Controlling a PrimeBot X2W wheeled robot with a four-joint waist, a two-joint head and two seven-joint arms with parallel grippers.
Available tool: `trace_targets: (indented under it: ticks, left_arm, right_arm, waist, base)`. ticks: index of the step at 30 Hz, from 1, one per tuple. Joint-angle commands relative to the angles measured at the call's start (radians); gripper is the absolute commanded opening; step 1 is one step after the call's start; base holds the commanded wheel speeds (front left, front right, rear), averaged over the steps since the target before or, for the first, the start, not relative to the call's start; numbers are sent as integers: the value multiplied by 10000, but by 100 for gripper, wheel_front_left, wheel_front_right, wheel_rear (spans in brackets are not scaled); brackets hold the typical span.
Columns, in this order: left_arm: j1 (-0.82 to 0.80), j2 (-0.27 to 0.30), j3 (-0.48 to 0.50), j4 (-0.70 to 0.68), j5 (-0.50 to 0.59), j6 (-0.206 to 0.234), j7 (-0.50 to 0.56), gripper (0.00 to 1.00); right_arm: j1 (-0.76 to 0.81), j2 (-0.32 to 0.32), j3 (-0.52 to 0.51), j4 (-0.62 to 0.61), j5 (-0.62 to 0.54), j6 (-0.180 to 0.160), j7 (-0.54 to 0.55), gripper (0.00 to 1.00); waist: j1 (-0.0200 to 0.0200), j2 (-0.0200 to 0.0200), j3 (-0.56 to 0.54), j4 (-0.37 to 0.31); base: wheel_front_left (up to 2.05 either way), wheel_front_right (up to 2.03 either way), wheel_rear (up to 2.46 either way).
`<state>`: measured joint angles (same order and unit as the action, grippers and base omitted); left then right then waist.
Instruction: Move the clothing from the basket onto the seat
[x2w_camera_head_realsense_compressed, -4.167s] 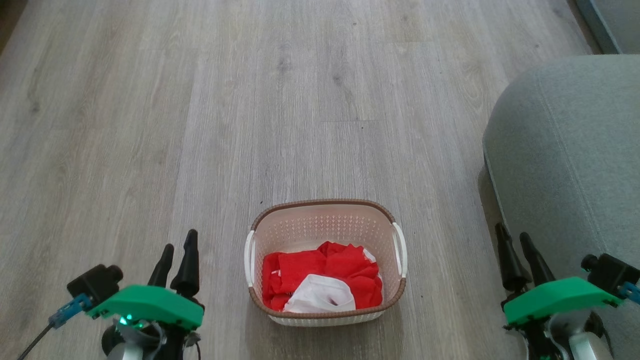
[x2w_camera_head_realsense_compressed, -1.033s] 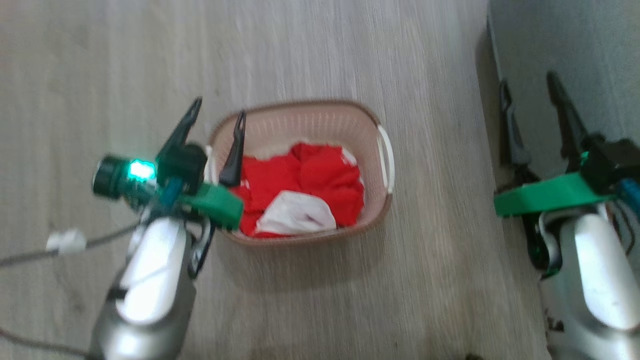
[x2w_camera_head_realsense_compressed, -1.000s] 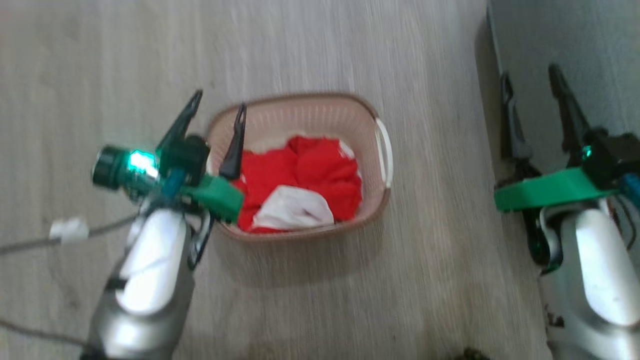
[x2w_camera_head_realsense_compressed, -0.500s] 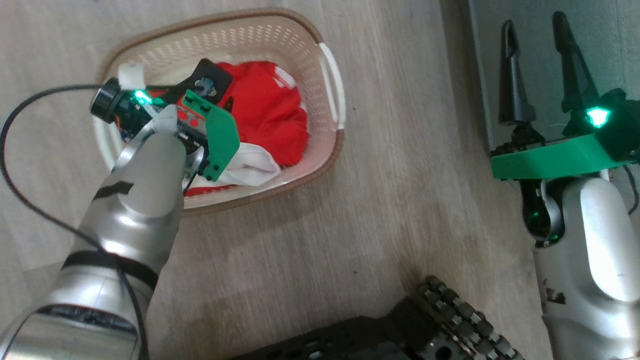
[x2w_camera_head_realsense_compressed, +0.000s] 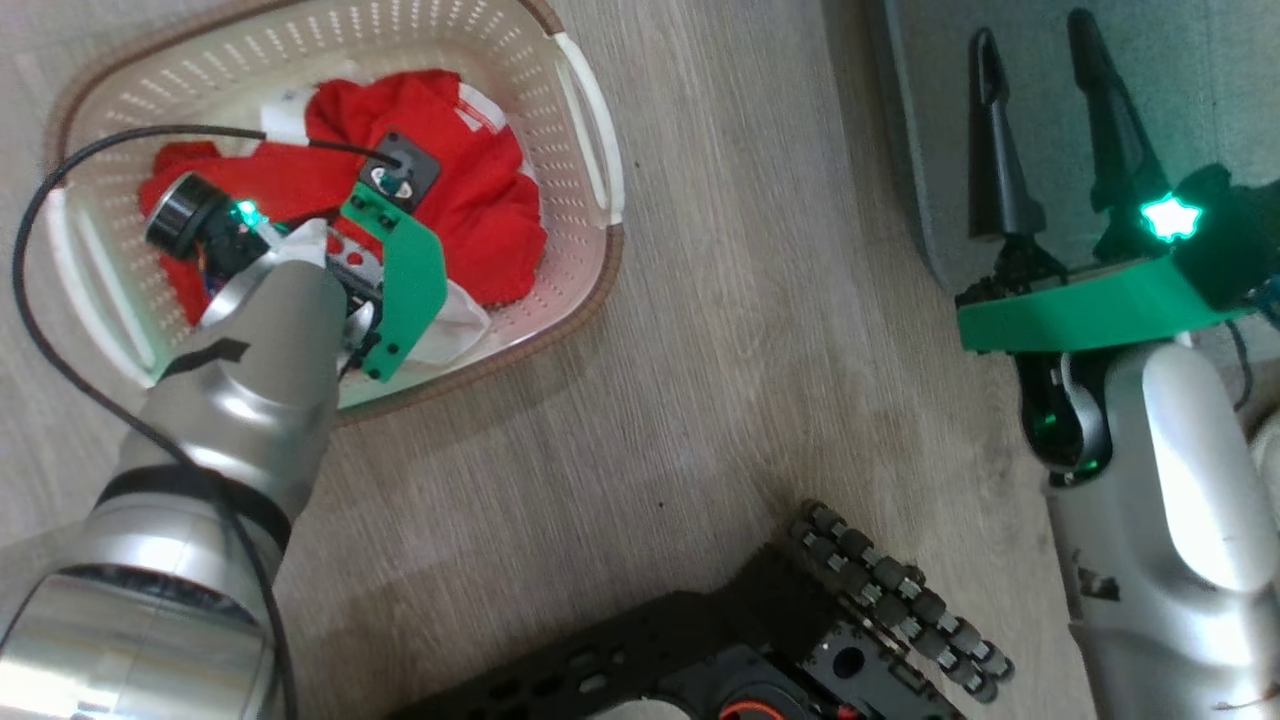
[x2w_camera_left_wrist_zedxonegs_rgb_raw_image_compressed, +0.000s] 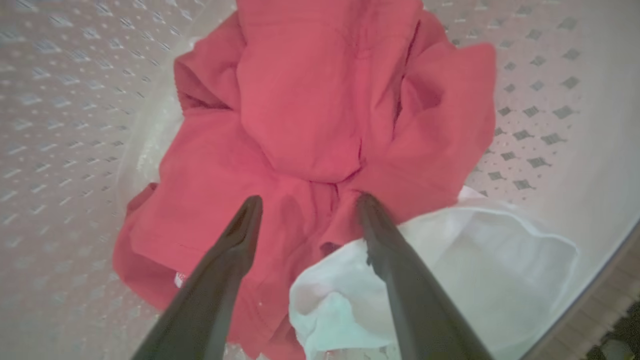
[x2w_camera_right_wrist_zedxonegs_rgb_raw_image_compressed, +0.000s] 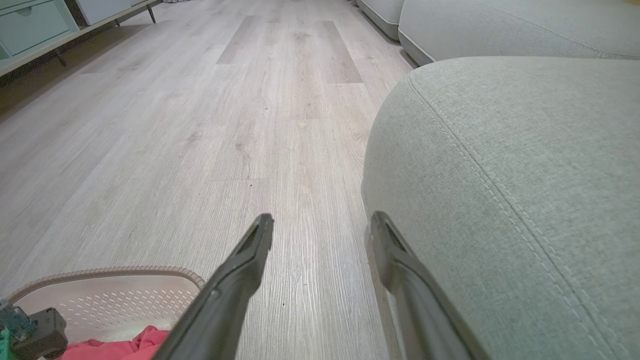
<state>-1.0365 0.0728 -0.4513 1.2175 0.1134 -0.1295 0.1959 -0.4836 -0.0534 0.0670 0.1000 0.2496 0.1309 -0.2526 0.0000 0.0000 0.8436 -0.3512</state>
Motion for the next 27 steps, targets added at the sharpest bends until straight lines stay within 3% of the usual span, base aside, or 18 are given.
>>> trace_targets:
  ticks: [1, 9, 15, 17, 18, 23, 27]
  left_arm:
    - [-133, 248, 47, -66, -73, -7, 29, 100]
    - [-288, 873, 25, 338, -230, 121, 105, 100]
    - [-227, 972, -101, 482, -255, 136, 215, 100]
    - [-208, 928, -206, 515, -257, 104, 221, 39]
    - [-190, 905, -278, 533, -247, 85, 245, 0]
    - [-120, 647, -387, 568, -494, 21, 51, 0]
    - [-74, 351, -244, 351, -907, 7, -775, 0]
  right_arm:
    - [113, 31, 152, -364, 106, -2, -92, 100]
    - [75, 31, 282, -493, 406, -2, -92, 100]
    - [187, 31, 188, -483, 563, -2, -92, 100]
    - [183, 31, 193, -447, 603, -2, -92, 100]
    - [171, 31, 199, -429, 645, -2, -92, 100]
    - [164, 31, 125, -342, 741, -2, -92, 100]
    - [340, 31, -110, -212, 560, -2, -92, 100]
  waist:
    - [0, 0, 262, -142]
    - [0, 0, 850, -605]
    - [0, 0, 970, -801]
    - [0, 0, 990, -844]
    - [0, 0, 996, -860]
    - [0, 0, 777, -711]
    - [0, 0, 191, -261]
  base:
    - [0, 0, 0]
    - [0, 0, 0]
    - [0, 0, 0]
    - [0, 0, 0]
    - [0, 0, 0]
    - [0, 0, 0]
    - [0, 0, 0]
